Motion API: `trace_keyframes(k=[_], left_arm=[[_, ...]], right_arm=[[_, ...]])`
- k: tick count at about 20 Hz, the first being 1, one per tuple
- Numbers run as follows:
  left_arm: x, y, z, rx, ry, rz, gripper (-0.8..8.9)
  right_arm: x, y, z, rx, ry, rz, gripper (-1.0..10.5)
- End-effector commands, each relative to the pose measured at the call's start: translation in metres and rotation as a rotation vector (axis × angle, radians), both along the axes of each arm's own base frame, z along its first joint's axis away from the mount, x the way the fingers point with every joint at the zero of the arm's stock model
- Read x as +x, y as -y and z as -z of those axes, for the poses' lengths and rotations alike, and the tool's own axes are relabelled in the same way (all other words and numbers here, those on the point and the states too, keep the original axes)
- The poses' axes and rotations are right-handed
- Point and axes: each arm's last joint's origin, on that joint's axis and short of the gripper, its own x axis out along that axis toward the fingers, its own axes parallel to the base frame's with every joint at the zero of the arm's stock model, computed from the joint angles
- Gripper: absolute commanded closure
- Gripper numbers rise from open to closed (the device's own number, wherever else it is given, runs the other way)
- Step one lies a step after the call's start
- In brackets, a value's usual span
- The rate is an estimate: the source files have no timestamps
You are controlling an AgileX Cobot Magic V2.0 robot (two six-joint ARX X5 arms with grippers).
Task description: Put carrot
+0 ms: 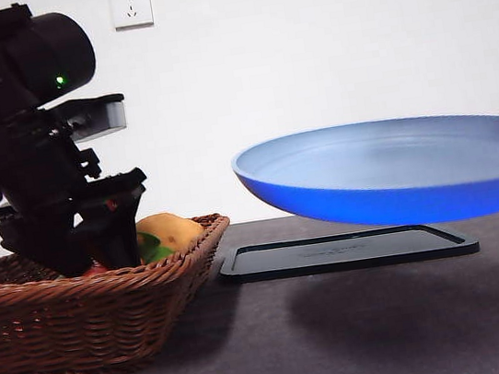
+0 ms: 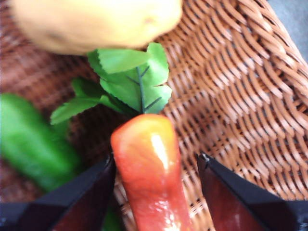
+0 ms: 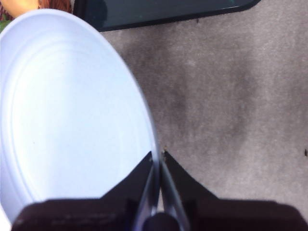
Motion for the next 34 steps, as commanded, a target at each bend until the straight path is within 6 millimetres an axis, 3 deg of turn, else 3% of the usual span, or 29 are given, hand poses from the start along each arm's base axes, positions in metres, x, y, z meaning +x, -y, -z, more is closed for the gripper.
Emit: trace_keyframes(k=[1,3,6,8,10,12,15,17,21,26,29,32,34], left_arm=[[0.004,0.003,0.012,0.026,-0.037,0.012,5.13],[0.004,0.003,0.011,0.024,-0.032,0.012,5.18],[0.003,0.003,0.011,0.026,-0.037,0.012,6.99],[0.002,0.002,0.005,0.017,-0.019,0.012,7.14],[-0.006,-0.002,-0.019,-0.023,0.043,0.015,7.14],[-0.021,-0.007,-0.056,-0.132,0.14,0.024,7.14],[-0.043,-0.004,-0.106,-0.549,0.19,0.18,7.14],[-0.051,0.017,-0.116,-0.743,0.14,0.345,7.14],[-0.068,0.06,-0.101,-0.666,0.122,0.399,7.14],[-0.076,0.1,-0.061,-0.509,0.054,0.405,7.12],[-0.077,0.11,-0.041,-0.457,0.0,0.409,7.05],[-0.078,0.112,-0.038,-0.443,-0.003,0.405,6.06],[-0.078,0.113,-0.039,-0.445,0.006,0.401,5.93]], right_arm=[[0.002,-0.001,-0.005,0.006,0.026,-0.007,9.4],[0.002,-0.001,-0.005,0.006,0.026,-0.007,9.4],[0.002,-0.001,-0.005,0.006,0.026,-0.007,9.4],[0.002,-0.001,-0.005,0.006,0.025,-0.007,9.4],[0.002,-0.001,-0.005,0.006,0.024,-0.005,9.4],[0.003,-0.001,-0.005,0.005,0.023,-0.002,9.4],[0.003,-0.001,-0.003,0.007,0.014,-0.004,9.4],[0.005,-0.002,-0.001,0.014,-0.011,0.003,9.4],[0.004,-0.01,0.001,0.012,-0.026,-0.034,9.4],[0.004,-0.017,0.003,0.016,-0.052,-0.06,9.4],[0.003,-0.022,0.005,0.013,-0.061,-0.085,9.4],[0.002,-0.026,0.005,0.014,-0.068,-0.102,9.4],[0.001,-0.027,0.005,0.014,-0.068,-0.111,9.4]])
